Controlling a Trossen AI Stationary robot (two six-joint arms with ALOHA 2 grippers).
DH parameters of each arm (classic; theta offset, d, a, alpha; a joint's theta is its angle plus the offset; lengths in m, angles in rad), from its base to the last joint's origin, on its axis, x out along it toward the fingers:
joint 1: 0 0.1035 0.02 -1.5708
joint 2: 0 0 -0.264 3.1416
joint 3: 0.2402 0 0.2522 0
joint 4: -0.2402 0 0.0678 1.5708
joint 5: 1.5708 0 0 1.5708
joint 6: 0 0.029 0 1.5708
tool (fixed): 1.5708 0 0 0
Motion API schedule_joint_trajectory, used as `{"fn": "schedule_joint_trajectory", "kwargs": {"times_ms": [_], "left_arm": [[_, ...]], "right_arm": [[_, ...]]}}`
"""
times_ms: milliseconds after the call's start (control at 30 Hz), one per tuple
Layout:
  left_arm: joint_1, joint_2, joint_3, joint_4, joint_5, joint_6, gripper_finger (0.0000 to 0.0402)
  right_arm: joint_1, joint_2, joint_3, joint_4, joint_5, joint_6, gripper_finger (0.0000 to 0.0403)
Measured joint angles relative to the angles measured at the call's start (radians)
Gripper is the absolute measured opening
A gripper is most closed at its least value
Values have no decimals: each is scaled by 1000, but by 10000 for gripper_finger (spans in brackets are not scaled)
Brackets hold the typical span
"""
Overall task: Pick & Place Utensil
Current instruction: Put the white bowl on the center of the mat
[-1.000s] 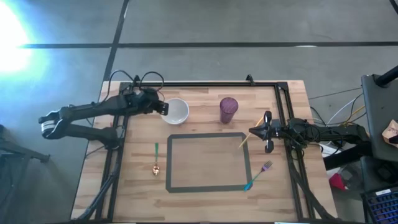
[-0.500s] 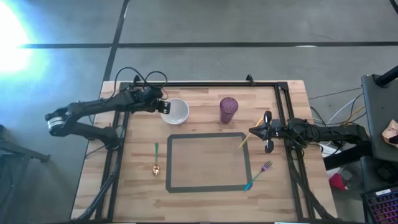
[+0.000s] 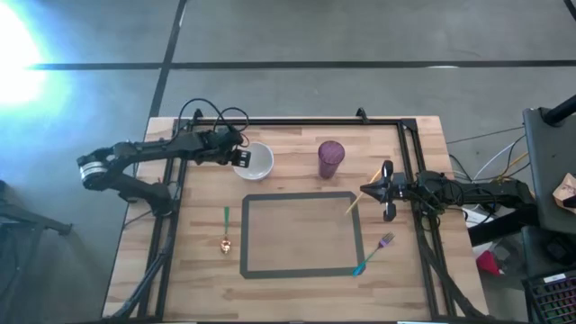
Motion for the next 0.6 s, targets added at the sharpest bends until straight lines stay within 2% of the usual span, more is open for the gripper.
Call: {"fn": "schedule_joint_trajectory", "kwargs": {"times_ms": [600], "left_arm": [[1, 68, 0, 17, 49, 11, 174]], "right_arm": [[0, 0, 0, 0, 1, 3, 27]]}}
